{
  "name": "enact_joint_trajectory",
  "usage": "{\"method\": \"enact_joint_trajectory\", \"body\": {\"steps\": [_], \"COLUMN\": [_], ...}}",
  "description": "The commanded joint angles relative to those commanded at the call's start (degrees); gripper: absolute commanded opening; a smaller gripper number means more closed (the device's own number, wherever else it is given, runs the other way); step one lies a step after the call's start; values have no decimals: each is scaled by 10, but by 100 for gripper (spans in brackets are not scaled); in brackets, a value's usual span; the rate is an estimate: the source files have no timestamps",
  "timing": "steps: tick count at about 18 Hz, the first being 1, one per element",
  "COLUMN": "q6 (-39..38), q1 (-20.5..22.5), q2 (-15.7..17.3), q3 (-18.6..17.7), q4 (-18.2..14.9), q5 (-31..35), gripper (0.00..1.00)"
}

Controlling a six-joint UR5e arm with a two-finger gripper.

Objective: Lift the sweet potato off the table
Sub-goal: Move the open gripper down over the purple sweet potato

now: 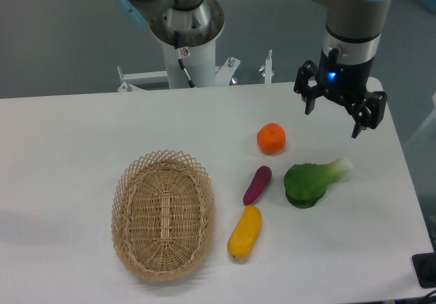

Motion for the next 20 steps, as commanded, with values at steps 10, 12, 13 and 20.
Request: {"method": "enact_joint_trajectory", "body": {"steps": [10,12,13,20], "q6": [-3,-28,-49,-140], "q1": [-4,-11,-21,-65], "q2": [8,8,8,3], "q3": [-39,-59,-69,-191], "q4": [0,2,6,156], "q5": [0,0,0,-1], "gripper": [100,100,100,100]}}
